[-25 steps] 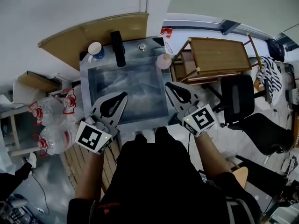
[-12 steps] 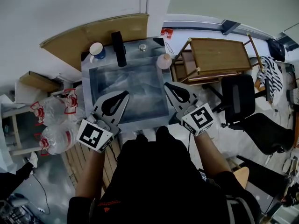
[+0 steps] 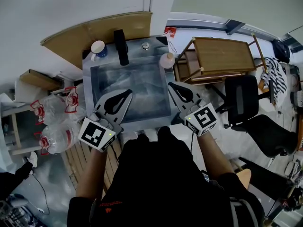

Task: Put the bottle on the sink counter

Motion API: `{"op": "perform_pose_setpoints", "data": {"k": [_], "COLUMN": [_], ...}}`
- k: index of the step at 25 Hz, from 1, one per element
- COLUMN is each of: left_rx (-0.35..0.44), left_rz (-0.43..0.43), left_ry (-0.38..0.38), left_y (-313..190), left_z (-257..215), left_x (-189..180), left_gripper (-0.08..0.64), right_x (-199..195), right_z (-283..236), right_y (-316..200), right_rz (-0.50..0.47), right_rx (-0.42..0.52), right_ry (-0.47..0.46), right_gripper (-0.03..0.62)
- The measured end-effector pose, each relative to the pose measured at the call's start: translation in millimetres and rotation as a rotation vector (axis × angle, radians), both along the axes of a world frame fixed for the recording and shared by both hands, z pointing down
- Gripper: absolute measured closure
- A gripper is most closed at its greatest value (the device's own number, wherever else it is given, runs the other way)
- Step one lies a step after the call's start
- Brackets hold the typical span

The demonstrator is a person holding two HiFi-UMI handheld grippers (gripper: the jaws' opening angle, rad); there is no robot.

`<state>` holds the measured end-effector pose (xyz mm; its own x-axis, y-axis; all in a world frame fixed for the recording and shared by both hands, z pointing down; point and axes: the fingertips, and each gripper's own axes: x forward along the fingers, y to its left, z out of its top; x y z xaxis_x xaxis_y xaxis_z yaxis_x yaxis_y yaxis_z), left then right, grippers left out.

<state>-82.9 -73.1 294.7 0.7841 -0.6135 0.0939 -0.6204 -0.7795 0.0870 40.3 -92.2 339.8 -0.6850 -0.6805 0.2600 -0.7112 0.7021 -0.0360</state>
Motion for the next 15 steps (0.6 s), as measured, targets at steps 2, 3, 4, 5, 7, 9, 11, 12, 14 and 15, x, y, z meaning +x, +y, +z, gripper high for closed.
{"op": "perform_pose_setpoints", "data": {"k": [2,3,4,5,7,9,11,12,14,15], "left_rx": [-0.003,-0.007,-0.01,-0.012,-0.015,-0.019,-0.032,-0.037,-0.053,-0.062], "left_rz": [0.0,-0.001,-0.003,-0.003,-0.005,-0.002,-0.002,-0.002,-0.004,-0.005], "left_ry": [0.0,-0.003,-0.005,-0.006,-0.008,-0.008,-0.003,-0.002,0.0,0.001], "left_y": [-0.8,-1.2,-1.5,-1.7,-2.1,-1.5,-1.1,-1.2,-1.2,-1.1], "left_z": [1.2,1.8,2.4,3.1,4.5,5.8,5.2,4.9,5.1,5.3], "left_x": [0.6,0.8,1.0,1.1,1.1,2.0,3.8,4.5,5.5,6.0], "left_gripper": [0.543,0.543,0.543,0.543,0.543,0.543,0.543,0.543,0.543,0.543], "right_x": [0.1,0.4,1.1,1.9,2.8,3.0,3.8,4.0,4.4,4.6], "right_z": [0.9,1.5,2.3,3.3,4.9,5.7,6.1,6.1,6.1,6.2], "right_y": [-1.4,-1.8,-2.0,-2.2,-2.3,-2.2,-2.4,-2.7,-3.5,-4.0], "right_rz": [-0.004,-0.006,-0.006,-0.004,-0.002,-0.004,-0.003,-0.003,-0.004,-0.005], "right_rx": [-0.002,-0.004,-0.006,-0.008,-0.012,-0.014,-0.015,-0.015,-0.016,-0.017], "right_ry": [0.003,0.004,0.004,0.003,0.002,0.004,0.003,0.003,0.004,0.004], "right_gripper": [0.588,0.588,0.588,0.588,0.588,0.588,0.588,0.588,0.588,0.588]}}
